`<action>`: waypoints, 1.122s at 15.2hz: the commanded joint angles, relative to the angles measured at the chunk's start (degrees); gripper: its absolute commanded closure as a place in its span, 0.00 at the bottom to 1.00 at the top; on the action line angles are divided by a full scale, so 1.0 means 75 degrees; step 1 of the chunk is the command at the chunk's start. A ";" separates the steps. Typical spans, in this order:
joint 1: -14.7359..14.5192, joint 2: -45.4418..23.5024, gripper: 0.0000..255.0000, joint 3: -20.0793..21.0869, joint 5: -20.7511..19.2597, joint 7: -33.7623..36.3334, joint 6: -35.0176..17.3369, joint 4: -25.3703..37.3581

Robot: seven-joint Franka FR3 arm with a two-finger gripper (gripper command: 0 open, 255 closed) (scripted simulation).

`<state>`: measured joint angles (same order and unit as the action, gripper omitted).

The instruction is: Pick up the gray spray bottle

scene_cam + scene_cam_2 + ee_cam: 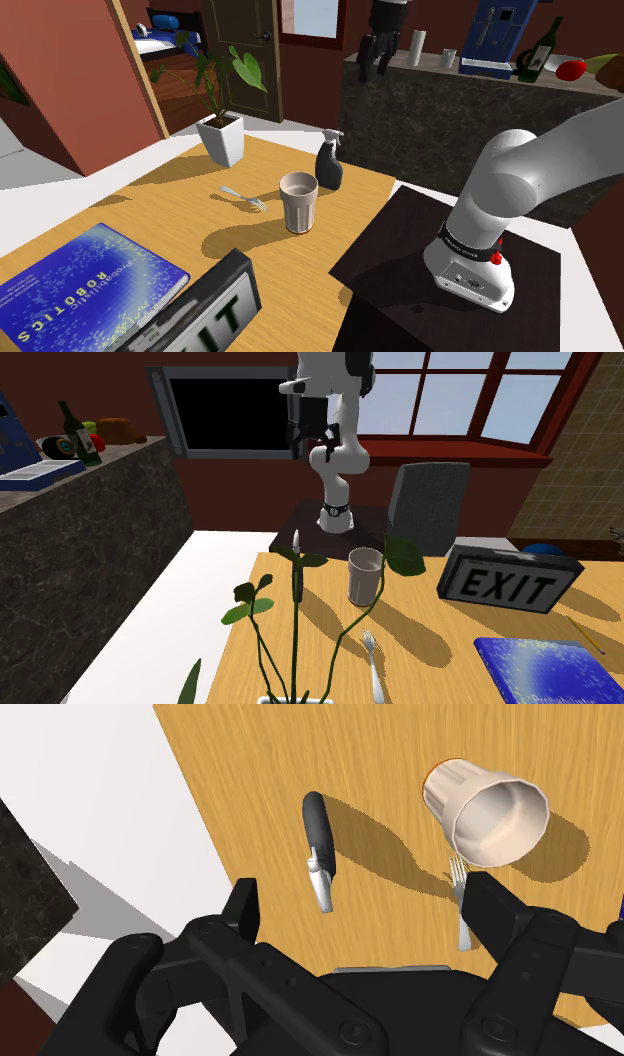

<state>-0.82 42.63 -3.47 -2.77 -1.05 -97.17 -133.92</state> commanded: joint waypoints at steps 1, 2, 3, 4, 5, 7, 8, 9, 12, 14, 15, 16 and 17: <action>0.0000 0.0000 0.00 0.0000 0.0000 0.0000 0.0000 0.0000; -0.0010 0.0128 0.00 -0.0060 -0.0014 -0.0093 -0.0388 -0.0372; -0.0021 0.0238 0.00 -0.0124 -0.0029 -0.0187 -0.0781 -0.0732; -0.0031 0.0330 0.00 -0.0191 -0.0045 -0.0283 -0.1180 -0.1079; -0.0040 0.0403 0.00 -0.0261 -0.0061 -0.0381 -0.1585 -0.1414; -0.0062 0.0484 0.00 -0.0414 -0.0094 -0.0585 -0.2420 -0.2046; -0.0074 0.0489 0.00 -0.0496 -0.0111 -0.0692 -0.2853 -0.2342; -0.0088 0.0468 0.00 -0.0585 -0.0126 -0.0803 -0.3296 -0.2623; -0.0157 0.0227 0.00 -0.0885 -0.0159 -0.1165 -0.4705 -0.3371; -0.0242 -0.0100 0.00 -0.1123 -0.0154 -0.1443 -0.5718 -0.3779; -0.0307 -0.0318 0.00 -0.1260 -0.0136 -0.1598 -0.6247 -0.3951; -0.0395 -0.0573 0.00 -0.1413 -0.0104 -0.1765 -0.6791 -0.4101; -0.0514 -0.0864 0.00 -0.1588 -0.0051 -0.1951 -0.7348 -0.4226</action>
<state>-4.03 37.86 -14.17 -3.39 -14.27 -147.77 -164.32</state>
